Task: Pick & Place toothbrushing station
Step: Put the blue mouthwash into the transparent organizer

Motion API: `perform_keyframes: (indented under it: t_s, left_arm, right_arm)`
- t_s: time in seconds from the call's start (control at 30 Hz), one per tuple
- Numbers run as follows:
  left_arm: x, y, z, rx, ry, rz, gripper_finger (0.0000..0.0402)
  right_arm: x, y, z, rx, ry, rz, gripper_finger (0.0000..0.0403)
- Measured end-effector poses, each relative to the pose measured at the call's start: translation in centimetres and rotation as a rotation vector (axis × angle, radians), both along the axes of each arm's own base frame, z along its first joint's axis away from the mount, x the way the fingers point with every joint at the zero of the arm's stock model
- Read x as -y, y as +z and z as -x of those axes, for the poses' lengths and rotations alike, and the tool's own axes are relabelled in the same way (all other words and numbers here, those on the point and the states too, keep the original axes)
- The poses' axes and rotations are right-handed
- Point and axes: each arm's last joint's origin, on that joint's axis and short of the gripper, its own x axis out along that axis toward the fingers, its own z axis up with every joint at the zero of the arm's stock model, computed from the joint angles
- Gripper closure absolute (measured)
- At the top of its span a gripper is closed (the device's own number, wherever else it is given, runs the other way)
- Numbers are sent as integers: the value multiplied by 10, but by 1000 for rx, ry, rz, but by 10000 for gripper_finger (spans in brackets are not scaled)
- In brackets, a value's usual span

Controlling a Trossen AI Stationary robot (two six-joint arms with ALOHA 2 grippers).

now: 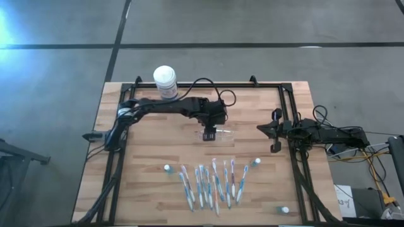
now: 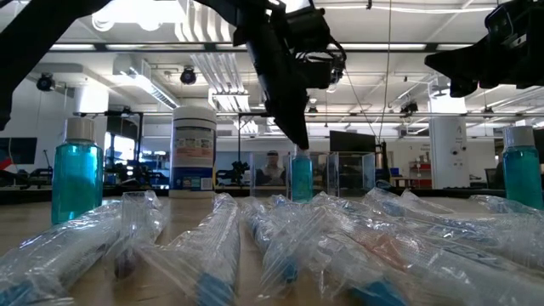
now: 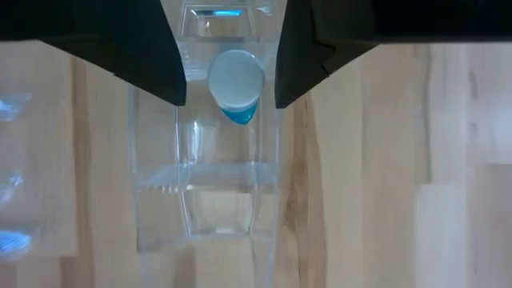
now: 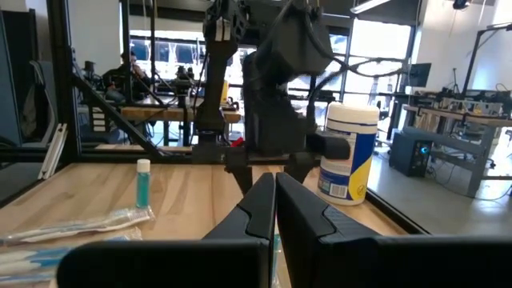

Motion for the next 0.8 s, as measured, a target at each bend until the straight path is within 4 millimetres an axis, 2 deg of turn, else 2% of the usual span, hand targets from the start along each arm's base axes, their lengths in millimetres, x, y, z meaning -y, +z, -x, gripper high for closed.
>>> perform_keyframes:
  t_s: [0.17, 0.37, 0.6, 0.73, 0.8]
  left_arm:
    - [0, 28, 1, 9, 2, -11, 205]
    - [5, 80, 19, 34, 20, -3, 205]
    - [28, 142, 65, 207, 20, 1, 207]
    - [43, 163, 94, 357, 15, -5, 207]
    - [49, 165, 110, 409, 52, -18, 209]
  right_arm:
    - [0, 0, 0, 0, 0, -1, 394]
    - [0, 0, 0, -1, 1, -3, 394]
    - [0, -1, 0, -10, 1, -3, 394]
    - [0, -2, 0, -18, 1, -3, 394]
    - [0, -2, 0, -18, 1, -3, 394]
